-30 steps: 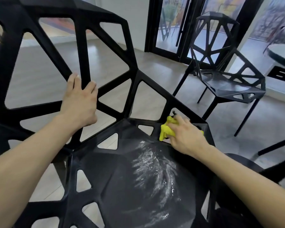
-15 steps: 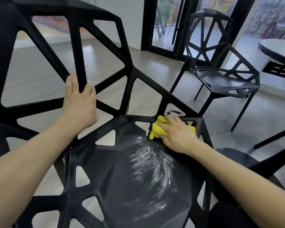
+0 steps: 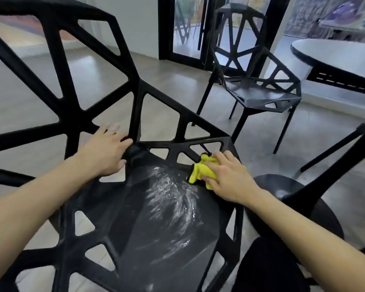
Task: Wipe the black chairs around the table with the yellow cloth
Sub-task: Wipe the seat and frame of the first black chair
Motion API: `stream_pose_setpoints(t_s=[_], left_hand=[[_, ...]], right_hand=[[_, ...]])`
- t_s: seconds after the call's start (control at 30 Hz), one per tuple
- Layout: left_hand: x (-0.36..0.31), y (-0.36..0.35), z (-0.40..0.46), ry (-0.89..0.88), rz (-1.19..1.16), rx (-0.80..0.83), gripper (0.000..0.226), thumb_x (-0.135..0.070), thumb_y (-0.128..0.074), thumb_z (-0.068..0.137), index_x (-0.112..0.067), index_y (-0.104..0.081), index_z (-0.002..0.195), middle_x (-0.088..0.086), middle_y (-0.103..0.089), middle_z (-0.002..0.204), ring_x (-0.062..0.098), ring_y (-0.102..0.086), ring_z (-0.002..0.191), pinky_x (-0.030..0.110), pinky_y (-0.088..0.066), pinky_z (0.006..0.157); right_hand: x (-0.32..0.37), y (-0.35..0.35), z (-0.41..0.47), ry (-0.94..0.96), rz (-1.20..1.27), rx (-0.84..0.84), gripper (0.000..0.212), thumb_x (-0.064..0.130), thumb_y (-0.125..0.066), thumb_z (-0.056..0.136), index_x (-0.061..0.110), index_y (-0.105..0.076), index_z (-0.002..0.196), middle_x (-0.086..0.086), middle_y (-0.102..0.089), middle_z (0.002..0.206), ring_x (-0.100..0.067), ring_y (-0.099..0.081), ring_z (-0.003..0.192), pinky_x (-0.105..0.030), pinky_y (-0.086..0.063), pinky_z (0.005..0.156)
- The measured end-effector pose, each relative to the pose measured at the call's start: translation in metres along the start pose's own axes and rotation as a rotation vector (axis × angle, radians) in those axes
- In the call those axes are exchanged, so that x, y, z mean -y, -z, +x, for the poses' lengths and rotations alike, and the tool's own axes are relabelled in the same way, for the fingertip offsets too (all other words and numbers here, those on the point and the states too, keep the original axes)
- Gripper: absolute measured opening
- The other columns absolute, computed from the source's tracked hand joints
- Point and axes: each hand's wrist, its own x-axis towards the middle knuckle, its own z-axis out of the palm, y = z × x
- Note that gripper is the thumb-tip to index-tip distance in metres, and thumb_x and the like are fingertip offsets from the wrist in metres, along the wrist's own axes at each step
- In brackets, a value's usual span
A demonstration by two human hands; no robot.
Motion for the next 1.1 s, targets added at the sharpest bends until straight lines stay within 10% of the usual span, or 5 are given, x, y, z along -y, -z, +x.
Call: stream_pose_setpoints(t_s=[0.5, 0.7, 0.83, 0.97, 1.1], left_hand=[[-0.028, -0.011, 0.009, 0.018, -0.261, 0.36, 0.048, -0.034, -0.05, 0.104, -0.031, -0.052, 0.152, 0.004, -0.068, 0.141, 0.03, -0.062, 0.13, 0.04, -0.052, 0.105], [-0.02, 0.003, 0.012, -0.019, -0.308, 0.373, 0.047, -0.029, -0.049, 0.104, -0.034, -0.054, 0.15, 0.004, -0.071, 0.135, 0.03, -0.064, 0.125, 0.039, -0.053, 0.103], [-0.019, 0.016, 0.01, -0.032, -0.435, 0.172, 0.053, -0.041, -0.063, 0.098, -0.035, -0.056, 0.15, -0.003, -0.07, 0.139, 0.025, -0.066, 0.126, 0.043, -0.055, 0.104], [-0.044, 0.048, 0.003, -0.153, -0.981, -0.091, 0.08, -0.049, -0.086, 0.088, -0.032, -0.048, 0.157, -0.022, -0.059, 0.143, -0.006, -0.058, 0.127, 0.014, -0.044, 0.109], [-0.046, 0.061, 0.0, -0.055, -1.56, -0.128, 0.067, -0.044, -0.095, 0.08, -0.03, -0.065, 0.138, -0.01, -0.076, 0.13, 0.011, -0.071, 0.124, 0.038, -0.056, 0.108]], right_hand=[[-0.055, -0.014, 0.045, -0.313, 0.049, -0.077, 0.048, 0.05, -0.059, 0.097, 0.026, -0.064, 0.138, -0.013, -0.048, 0.137, -0.038, -0.044, 0.12, -0.055, -0.046, 0.101], [-0.017, -0.002, -0.004, -0.116, 0.132, 0.093, 0.062, 0.052, -0.051, 0.085, 0.029, -0.065, 0.141, 0.0, -0.052, 0.123, -0.027, -0.045, 0.118, -0.046, -0.044, 0.106], [-0.029, 0.042, 0.033, -0.258, 0.487, 0.137, 0.048, 0.033, -0.068, 0.09, 0.033, -0.062, 0.137, 0.003, -0.066, 0.126, -0.02, -0.06, 0.115, -0.036, -0.047, 0.099], [0.008, 0.071, 0.066, -0.398, 1.02, 0.045, 0.027, 0.039, -0.067, 0.075, 0.027, -0.066, 0.1, 0.006, -0.074, 0.096, -0.015, -0.066, 0.088, -0.037, -0.05, 0.082], [0.05, 0.076, 0.099, -0.38, 1.6, 0.204, 0.01, 0.024, -0.065, 0.084, 0.016, -0.07, 0.088, -0.005, -0.066, 0.084, -0.023, -0.065, 0.08, -0.038, -0.054, 0.077]])
